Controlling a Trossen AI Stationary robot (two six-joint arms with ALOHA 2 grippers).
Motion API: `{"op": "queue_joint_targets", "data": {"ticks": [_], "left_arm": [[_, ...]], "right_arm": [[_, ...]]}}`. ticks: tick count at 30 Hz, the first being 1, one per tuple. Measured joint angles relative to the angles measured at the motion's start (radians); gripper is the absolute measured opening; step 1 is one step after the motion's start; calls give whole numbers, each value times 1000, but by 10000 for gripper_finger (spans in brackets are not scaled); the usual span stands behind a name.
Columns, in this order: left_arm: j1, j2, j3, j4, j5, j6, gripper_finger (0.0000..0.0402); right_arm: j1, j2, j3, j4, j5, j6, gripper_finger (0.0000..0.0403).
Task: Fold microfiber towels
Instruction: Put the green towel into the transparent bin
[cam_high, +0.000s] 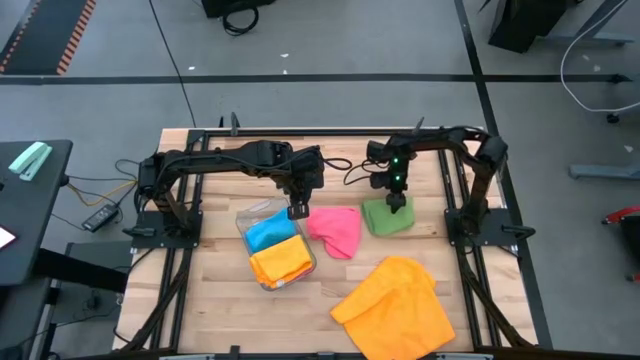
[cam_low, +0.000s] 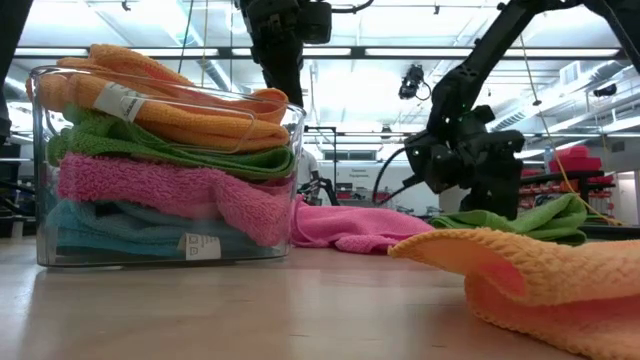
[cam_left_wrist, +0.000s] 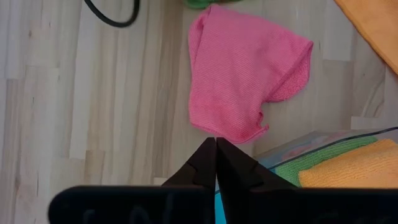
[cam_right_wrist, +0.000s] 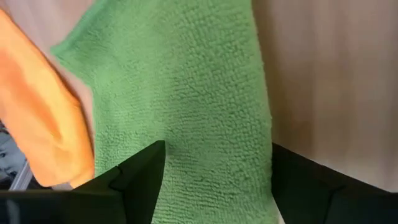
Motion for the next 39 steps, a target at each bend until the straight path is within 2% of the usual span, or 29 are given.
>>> {"op": "queue_joint_targets", "data": {"ticks": [4, 7, 13, 18, 25, 29, 39], "left_arm": [[0, 0, 0, 0, 0, 0, 21], [0, 0, 0, -1, 0, 0, 25], [0, 0, 0, -49, 0, -8, 23], [-3, 0, 0, -80, 0, -12, 16], [-5, -5, 0, -131, 0, -13, 20], [-3, -40, 0, -161, 0, -8, 24], [49, -128, 0, -130, -1, -12, 14]], "right_arm": [[41, 2, -1, 28, -29, 0, 256], [78, 0, -1, 50, 0, -4, 224], [131, -3, -29, 126, 35, -7, 113], [128, -12, -37, 136, 31, 9, 20], [115, -108, -42, 115, 17, 76, 15], [121, -184, -41, 95, -29, 109, 13], [156, -287, -6, 67, -73, 245, 13]]}}
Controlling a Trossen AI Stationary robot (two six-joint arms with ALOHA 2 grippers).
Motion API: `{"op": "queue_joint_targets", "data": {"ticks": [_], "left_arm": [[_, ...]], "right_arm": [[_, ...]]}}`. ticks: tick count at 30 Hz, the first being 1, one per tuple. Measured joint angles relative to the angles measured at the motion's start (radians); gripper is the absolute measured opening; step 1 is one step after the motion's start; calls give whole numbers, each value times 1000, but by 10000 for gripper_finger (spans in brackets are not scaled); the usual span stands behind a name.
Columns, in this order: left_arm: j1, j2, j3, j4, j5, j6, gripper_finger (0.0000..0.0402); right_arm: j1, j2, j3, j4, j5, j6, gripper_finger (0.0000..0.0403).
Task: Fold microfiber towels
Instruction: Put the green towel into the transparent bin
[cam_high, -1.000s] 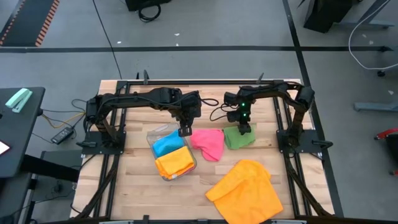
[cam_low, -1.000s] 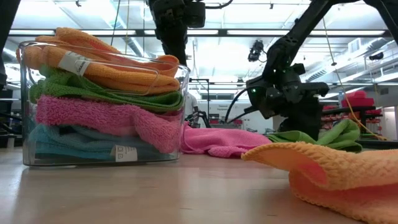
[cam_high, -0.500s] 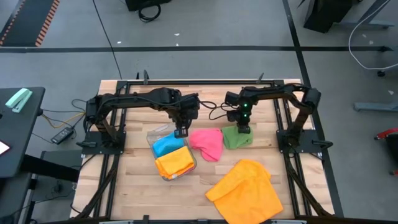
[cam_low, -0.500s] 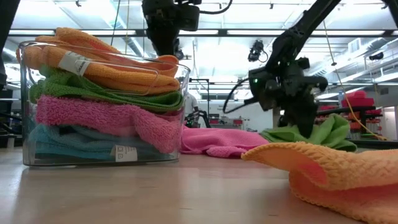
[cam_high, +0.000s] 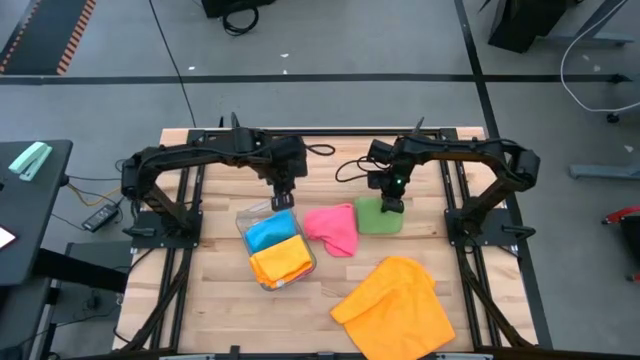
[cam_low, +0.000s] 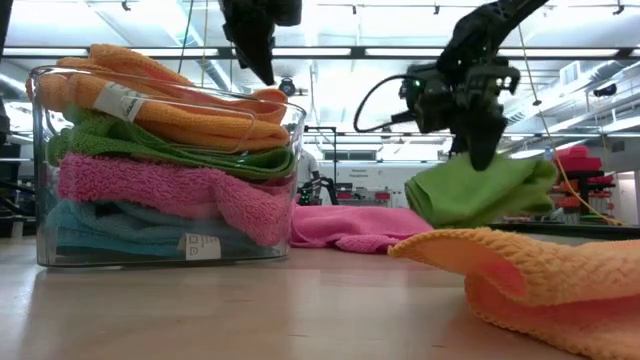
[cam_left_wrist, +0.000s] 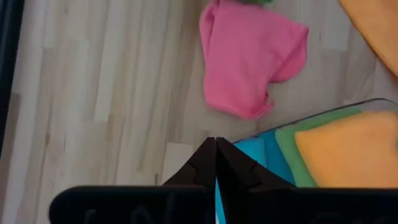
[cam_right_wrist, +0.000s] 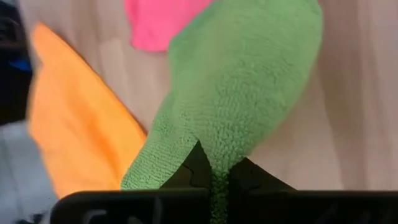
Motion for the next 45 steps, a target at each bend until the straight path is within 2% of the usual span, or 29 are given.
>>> {"op": "queue_joint_targets", "data": {"ticks": [7, 16, 25, 34, 45], "left_arm": [[22, -59, 1, 3, 0, -22, 29], [26, -164, 2, 11, 1, -73, 15], [24, -297, 1, 5, 1, -110, 22], [11, -437, 2, 1, 1, -128, 22], [-47, -557, 2, 49, 52, -137, 18]], "right_arm": [[50, -2, 105, -7, -114, 137, 12], [152, 30, 399, -9, -147, 202, 12], [291, 209, 738, -57, -165, 206, 12], [433, 428, 1014, -38, -135, 275, 12], [501, 696, 1321, -22, -151, 319, 12]]}}
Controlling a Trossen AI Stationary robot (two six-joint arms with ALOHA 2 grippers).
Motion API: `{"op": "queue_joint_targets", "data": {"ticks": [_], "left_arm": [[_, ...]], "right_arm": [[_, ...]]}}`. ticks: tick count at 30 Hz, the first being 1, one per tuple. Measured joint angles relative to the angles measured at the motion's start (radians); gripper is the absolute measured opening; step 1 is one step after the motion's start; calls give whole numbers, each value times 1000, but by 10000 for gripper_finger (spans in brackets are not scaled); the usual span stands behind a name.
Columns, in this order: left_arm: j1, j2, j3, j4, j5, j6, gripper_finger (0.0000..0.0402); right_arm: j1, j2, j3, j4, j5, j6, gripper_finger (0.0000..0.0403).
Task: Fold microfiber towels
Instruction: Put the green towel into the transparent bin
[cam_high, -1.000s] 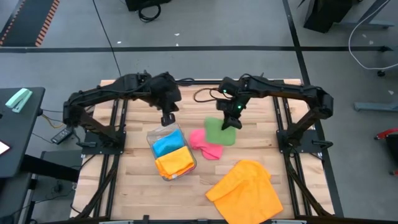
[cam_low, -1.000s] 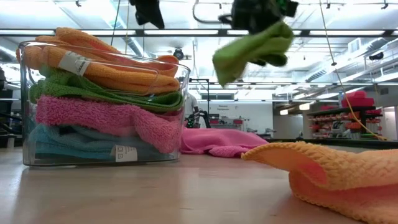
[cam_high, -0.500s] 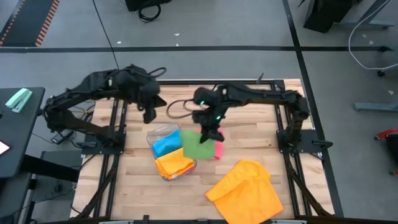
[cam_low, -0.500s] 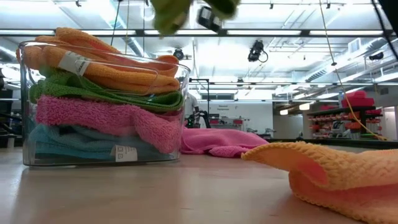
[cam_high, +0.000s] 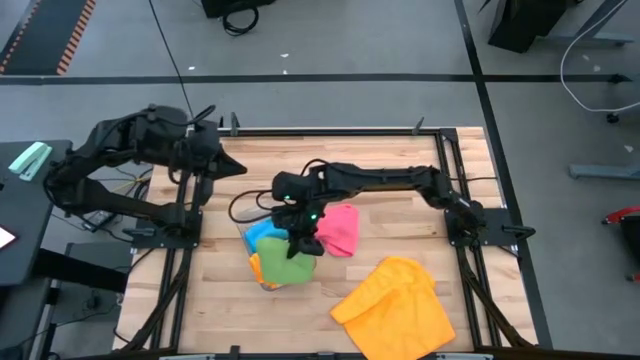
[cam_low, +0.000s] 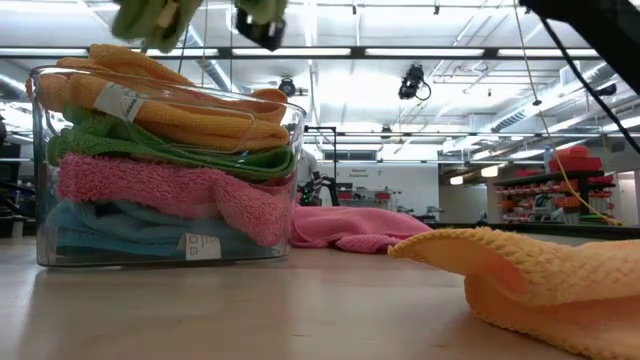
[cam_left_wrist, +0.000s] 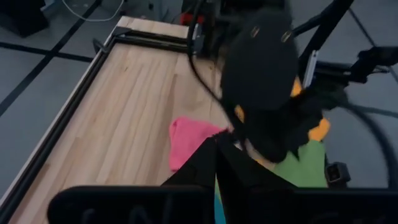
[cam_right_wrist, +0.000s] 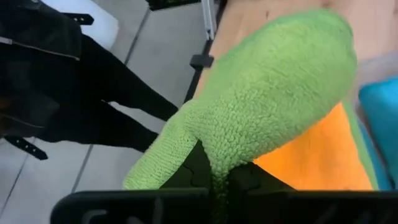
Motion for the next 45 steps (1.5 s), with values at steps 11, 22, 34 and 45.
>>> {"op": "queue_joint_targets", "data": {"ticks": [11, 22, 34, 45], "left_arm": [[-9, -10, 0, 9, 1, -22, 16], [-8, 3, 0, 7, 0, -94, 25], [-8, 5, -1, 7, -10, -122, 13], [-8, 22, -1, 3, -11, -121, 25]], "right_arm": [[3, 55, 8, 49, -69, -221, 12], [-69, 158, 6, -44, -93, -445, 13], [-61, 162, 6, -52, 29, -523, 58], [-7, 160, -42, -45, 180, -512, 135]]}}
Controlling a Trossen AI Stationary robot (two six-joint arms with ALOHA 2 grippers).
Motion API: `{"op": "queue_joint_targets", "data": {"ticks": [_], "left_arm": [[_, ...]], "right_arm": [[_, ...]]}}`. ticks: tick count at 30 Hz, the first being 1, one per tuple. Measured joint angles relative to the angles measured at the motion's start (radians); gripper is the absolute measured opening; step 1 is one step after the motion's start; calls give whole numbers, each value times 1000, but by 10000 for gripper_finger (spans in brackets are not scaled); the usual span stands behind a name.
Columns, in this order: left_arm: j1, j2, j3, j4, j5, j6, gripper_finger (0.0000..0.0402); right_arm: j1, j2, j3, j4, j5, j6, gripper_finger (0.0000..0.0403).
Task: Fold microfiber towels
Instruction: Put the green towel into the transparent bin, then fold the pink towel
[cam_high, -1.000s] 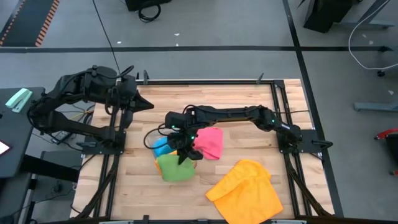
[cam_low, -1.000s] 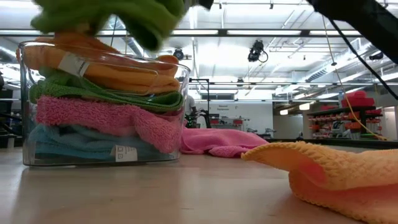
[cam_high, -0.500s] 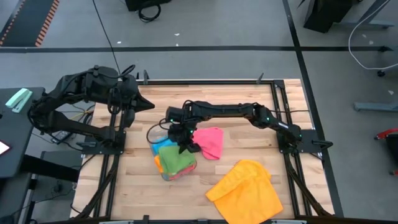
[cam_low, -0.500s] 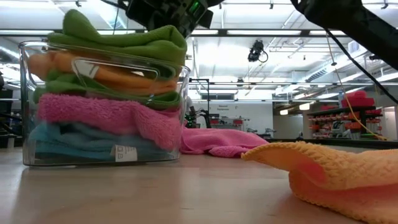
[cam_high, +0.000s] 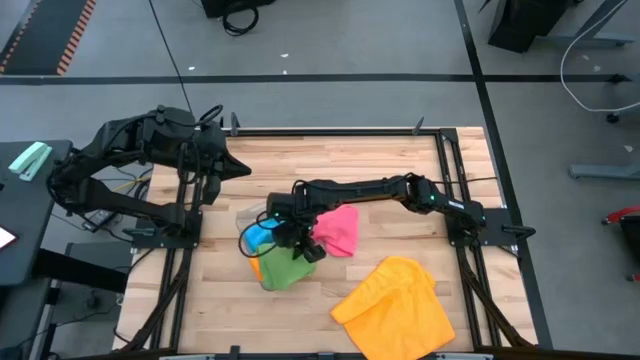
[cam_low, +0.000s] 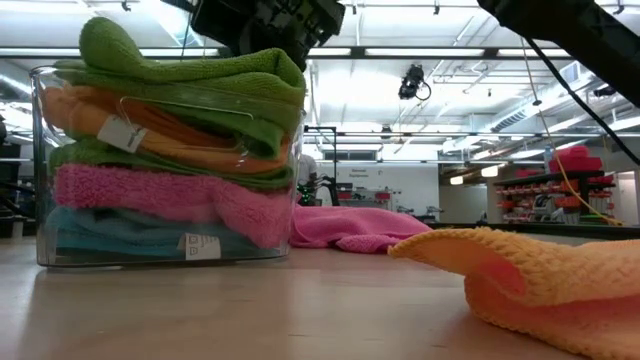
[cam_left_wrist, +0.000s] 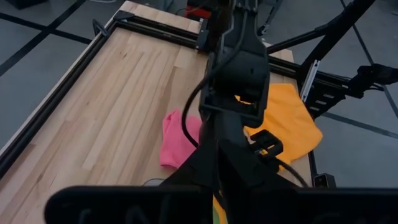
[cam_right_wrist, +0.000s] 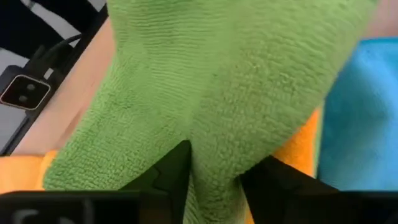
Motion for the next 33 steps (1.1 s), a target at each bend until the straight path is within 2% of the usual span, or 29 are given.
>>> {"op": "queue_joint_targets", "data": {"ticks": [8, 12, 20, 26, 33], "left_arm": [[0, 9, 0, -5, 0, 26, 15], [0, 9, 0, -9, 0, 27, 20], [0, 9, 0, -26, 0, 27, 17], [0, 9, 0, -58, 2, 26, 15], [0, 9, 0, -66, 1, 26, 26]], "right_arm": [[-14, -13, 57, -60, 3, 61, 185], [-20, -40, 63, -75, 47, 64, 197], [-83, -103, 58, -138, 112, 113, 200], [-153, -109, 57, -274, 266, 169, 200], [-181, -109, -22, -177, 244, 81, 198]]}}
